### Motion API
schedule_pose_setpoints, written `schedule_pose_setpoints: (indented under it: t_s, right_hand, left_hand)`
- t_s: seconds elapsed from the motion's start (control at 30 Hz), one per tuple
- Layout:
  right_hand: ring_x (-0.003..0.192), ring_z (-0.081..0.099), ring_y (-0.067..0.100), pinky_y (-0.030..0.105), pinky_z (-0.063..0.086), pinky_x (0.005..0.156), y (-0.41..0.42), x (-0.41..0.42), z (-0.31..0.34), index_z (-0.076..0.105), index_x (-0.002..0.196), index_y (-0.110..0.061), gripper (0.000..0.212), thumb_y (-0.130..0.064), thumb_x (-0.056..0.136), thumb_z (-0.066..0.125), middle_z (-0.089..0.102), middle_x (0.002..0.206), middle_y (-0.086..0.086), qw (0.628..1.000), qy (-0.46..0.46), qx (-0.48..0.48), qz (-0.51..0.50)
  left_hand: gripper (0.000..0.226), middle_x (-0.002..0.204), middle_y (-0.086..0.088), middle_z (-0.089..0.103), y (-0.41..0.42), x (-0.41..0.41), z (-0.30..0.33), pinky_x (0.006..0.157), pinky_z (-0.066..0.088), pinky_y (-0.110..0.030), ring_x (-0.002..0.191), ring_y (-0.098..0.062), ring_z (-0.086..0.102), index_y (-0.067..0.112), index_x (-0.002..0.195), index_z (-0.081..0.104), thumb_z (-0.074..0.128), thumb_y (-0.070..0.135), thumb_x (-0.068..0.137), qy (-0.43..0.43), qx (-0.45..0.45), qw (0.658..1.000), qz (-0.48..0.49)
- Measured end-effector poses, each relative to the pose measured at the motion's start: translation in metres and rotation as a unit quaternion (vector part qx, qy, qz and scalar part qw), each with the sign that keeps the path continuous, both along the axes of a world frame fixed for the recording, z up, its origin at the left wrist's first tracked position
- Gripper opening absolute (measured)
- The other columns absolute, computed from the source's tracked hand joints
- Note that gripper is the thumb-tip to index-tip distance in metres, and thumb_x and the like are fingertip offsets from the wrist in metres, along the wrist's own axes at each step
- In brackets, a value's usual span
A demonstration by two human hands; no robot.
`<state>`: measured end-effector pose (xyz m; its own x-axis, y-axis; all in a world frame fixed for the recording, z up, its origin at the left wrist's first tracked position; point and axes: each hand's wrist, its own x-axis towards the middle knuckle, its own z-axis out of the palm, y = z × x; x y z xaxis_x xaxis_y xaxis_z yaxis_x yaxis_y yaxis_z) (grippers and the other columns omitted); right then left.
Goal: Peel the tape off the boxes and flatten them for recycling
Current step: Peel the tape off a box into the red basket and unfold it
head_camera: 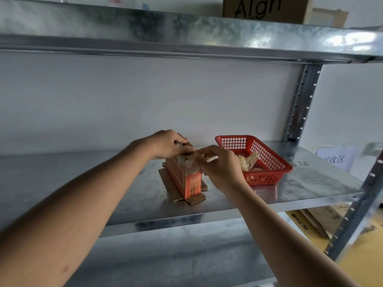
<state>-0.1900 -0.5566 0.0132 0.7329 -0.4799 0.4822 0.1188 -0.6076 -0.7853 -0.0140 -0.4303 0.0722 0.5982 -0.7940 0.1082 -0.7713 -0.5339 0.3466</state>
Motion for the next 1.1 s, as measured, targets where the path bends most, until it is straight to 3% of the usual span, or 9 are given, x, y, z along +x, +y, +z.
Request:
schedule_pose_setpoints:
  t_s: [0.3, 0.4, 0.53, 0.67, 0.73, 0.87, 0.97, 1.03, 1.1]
  right_hand:
    - [0.068, 0.065, 0.006, 0.014, 0.047, 0.062, 0.009, -0.002, 0.004, 0.084, 0.094, -0.015, 0.013, -0.005, 0.088, 0.077, 0.076, 0.085, -0.001, 0.97, -0.086, -0.217, -0.067]
    - [0.07, 0.068, 0.011, 0.027, 0.056, 0.062, 0.022, -0.005, 0.008, 0.084, 0.091, -0.009, 0.013, 0.001, 0.087, 0.076, 0.075, 0.087, 0.003, 0.967, -0.133, -0.219, -0.002]
    - [0.072, 0.069, 0.014, 0.038, 0.058, 0.065, 0.031, -0.007, 0.015, 0.083, 0.09, -0.008, 0.016, 0.004, 0.088, 0.072, 0.074, 0.086, 0.001, 0.974, -0.137, -0.171, 0.058]
    - [0.07, 0.072, 0.012, 0.029, 0.06, 0.066, 0.017, -0.011, 0.01, 0.08, 0.093, -0.019, 0.012, -0.008, 0.093, 0.074, 0.074, 0.085, -0.008, 0.993, -0.111, -0.031, 0.033]
    - [0.072, 0.073, 0.009, 0.033, 0.062, 0.069, 0.009, -0.009, 0.009, 0.077, 0.09, -0.028, 0.014, -0.015, 0.094, 0.074, 0.076, 0.086, -0.011, 0.992, -0.113, 0.042, -0.022]
    - [0.092, 0.071, 0.012, 0.044, 0.059, 0.088, -0.015, -0.005, 0.006, 0.081, 0.094, -0.031, 0.008, -0.037, 0.091, 0.076, 0.076, 0.096, -0.01, 0.978, -0.083, 0.096, -0.166]
    - [0.09, 0.068, 0.023, 0.048, 0.054, 0.092, -0.022, -0.007, 0.004, 0.082, 0.096, -0.029, 0.017, -0.042, 0.094, 0.071, 0.074, 0.088, -0.002, 0.976, -0.044, 0.06, -0.204]
    - [0.084, 0.07, 0.02, 0.043, 0.056, 0.086, -0.023, -0.005, 0.003, 0.081, 0.106, -0.027, 0.019, -0.033, 0.101, 0.064, 0.075, 0.09, 0.001, 0.981, -0.035, 0.051, -0.183]
    - [0.076, 0.071, 0.006, 0.033, 0.057, 0.078, -0.023, -0.002, 0.002, 0.074, 0.125, -0.026, 0.027, -0.024, 0.106, 0.056, 0.075, 0.103, 0.005, 0.988, -0.03, 0.053, -0.144]
  left_hand:
    - [0.085, 0.156, 0.008, 0.049, -0.003, -0.003, 0.001, 0.111, 0.04, -0.036, 0.14, -0.018, 0.048, 0.027, 0.147, 0.057, 0.063, 0.08, 0.08, 0.005, -0.001, 1.0, -0.004]
    - [0.073, 0.153, 0.01, 0.053, -0.003, -0.003, 0.0, 0.112, 0.041, -0.037, 0.137, -0.018, 0.05, 0.026, 0.145, 0.06, 0.062, 0.071, 0.088, 0.004, -0.006, 1.0, -0.006]
    - [0.048, 0.146, 0.013, 0.059, -0.006, -0.003, -0.001, 0.112, 0.042, -0.034, 0.132, -0.015, 0.055, 0.025, 0.141, 0.064, 0.061, 0.048, 0.099, -0.001, -0.013, 1.0, -0.002]
    - [0.078, 0.149, 0.016, 0.056, -0.001, -0.008, 0.001, 0.113, 0.043, -0.039, 0.135, -0.014, 0.052, 0.029, 0.136, 0.067, 0.048, 0.076, 0.077, 0.01, -0.014, 1.0, -0.006]
    - [0.072, 0.151, 0.01, 0.053, 0.001, -0.007, 0.0, 0.117, 0.037, -0.046, 0.141, -0.02, 0.041, 0.04, 0.135, 0.066, 0.039, 0.082, 0.083, -0.005, 0.004, 1.0, 0.001]
    - [0.066, 0.135, -0.003, 0.046, 0.0, -0.014, -0.002, 0.102, 0.042, -0.05, 0.136, -0.03, 0.036, 0.048, 0.147, 0.049, 0.026, 0.081, 0.094, -0.131, 0.075, 0.987, 0.06]
    - [0.07, 0.132, -0.006, 0.048, -0.003, -0.022, -0.003, 0.096, 0.047, -0.046, 0.126, -0.029, 0.048, 0.035, 0.142, 0.058, 0.025, 0.078, 0.097, -0.212, 0.092, 0.971, 0.056]
    - [0.067, 0.146, -0.003, 0.044, -0.003, -0.02, -0.003, 0.107, 0.045, -0.049, 0.138, -0.028, 0.044, 0.025, 0.14, 0.062, 0.034, 0.071, 0.1, -0.17, 0.063, 0.983, 0.016]
    - [0.059, 0.167, 0.006, 0.029, -0.001, -0.016, -0.005, 0.123, 0.029, -0.048, 0.155, -0.022, 0.024, 0.023, 0.149, 0.054, 0.045, 0.059, 0.103, -0.111, 0.024, 0.993, -0.046]
